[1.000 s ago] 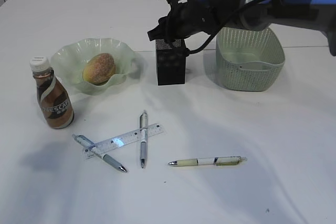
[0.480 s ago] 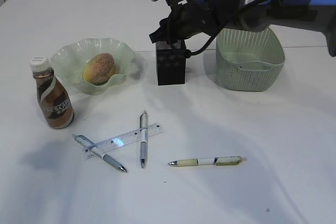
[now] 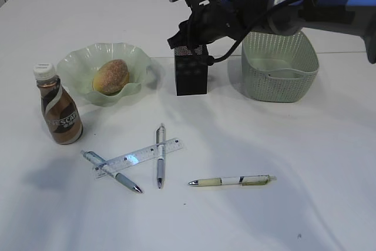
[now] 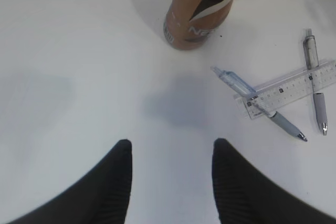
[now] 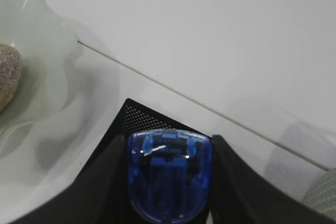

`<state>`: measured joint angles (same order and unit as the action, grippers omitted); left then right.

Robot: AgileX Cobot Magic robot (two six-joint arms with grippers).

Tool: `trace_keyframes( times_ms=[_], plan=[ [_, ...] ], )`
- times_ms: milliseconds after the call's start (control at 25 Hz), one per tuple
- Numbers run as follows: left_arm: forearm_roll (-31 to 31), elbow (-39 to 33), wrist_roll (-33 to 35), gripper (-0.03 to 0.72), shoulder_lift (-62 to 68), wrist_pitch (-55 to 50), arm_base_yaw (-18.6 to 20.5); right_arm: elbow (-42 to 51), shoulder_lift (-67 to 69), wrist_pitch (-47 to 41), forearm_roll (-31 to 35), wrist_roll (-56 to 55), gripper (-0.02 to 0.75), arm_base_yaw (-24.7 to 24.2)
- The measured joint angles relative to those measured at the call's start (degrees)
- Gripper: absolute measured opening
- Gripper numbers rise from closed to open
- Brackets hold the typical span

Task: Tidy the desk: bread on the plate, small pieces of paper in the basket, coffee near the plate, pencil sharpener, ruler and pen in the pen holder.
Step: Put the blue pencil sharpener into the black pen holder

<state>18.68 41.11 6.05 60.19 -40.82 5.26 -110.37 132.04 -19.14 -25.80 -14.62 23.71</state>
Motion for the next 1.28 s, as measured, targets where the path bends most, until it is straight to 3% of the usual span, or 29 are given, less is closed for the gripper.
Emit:
trace_keyframes(
  times_ms=[1280],
  plan=[
    [-0.35,0.00,0.00,0.348,0.00,0.03,0.00,0.00,0.00,-0.13,-1.64,0.00,0.430,0.00]
  ],
)
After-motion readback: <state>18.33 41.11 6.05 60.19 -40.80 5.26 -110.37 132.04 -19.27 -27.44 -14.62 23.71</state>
